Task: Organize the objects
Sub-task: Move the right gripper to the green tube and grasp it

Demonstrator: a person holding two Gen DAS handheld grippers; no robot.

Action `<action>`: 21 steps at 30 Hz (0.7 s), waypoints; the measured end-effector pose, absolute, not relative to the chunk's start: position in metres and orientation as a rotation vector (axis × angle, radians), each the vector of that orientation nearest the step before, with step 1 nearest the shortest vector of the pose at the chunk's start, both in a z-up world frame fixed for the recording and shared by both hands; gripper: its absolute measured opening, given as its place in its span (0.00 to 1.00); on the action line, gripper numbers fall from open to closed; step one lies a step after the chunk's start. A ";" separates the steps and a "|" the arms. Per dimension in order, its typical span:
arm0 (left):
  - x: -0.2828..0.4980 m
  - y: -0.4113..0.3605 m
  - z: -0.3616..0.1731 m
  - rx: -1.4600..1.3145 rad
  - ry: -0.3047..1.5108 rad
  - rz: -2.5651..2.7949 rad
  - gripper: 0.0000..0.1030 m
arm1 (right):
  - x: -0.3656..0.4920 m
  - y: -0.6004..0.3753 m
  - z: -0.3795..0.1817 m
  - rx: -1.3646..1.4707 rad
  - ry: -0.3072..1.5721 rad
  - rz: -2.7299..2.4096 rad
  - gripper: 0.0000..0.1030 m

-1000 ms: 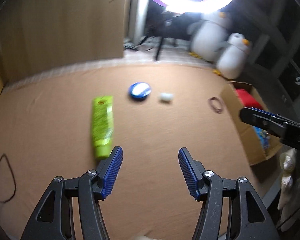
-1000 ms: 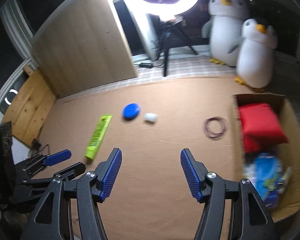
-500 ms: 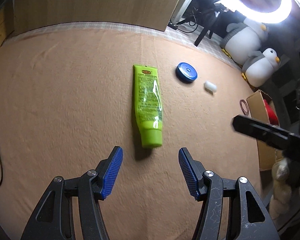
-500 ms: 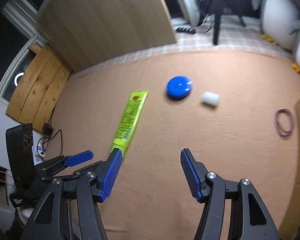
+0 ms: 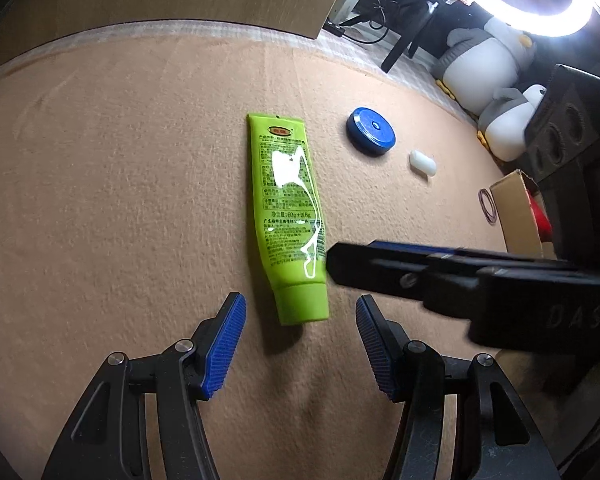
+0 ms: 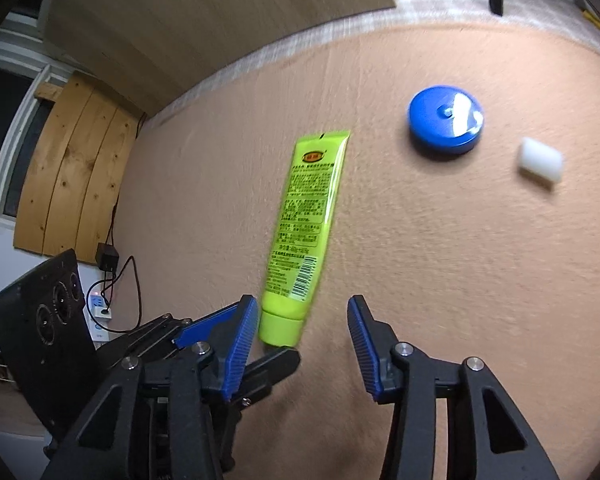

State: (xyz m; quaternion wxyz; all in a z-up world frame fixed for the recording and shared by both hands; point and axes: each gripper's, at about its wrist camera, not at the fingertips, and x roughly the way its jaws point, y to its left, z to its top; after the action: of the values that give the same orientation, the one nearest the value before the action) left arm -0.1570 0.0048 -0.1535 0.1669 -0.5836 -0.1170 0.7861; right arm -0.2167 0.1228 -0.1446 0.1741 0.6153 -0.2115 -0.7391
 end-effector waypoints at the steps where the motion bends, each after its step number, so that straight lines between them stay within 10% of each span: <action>1: -0.157 0.005 -0.154 -1.664 -0.333 2.234 0.59 | -0.218 0.120 -0.148 1.755 -0.606 -2.084 0.39; 21: -0.161 0.012 -0.159 -1.657 -0.328 2.246 0.35 | -0.227 0.109 -0.158 1.774 -0.666 -2.019 0.27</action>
State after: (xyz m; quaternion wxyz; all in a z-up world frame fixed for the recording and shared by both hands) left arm -0.1612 0.0121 -0.1590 0.1650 -0.5816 -0.1152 0.7882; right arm -0.2273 0.1088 -0.1583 0.1853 0.6297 -0.2363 -0.7164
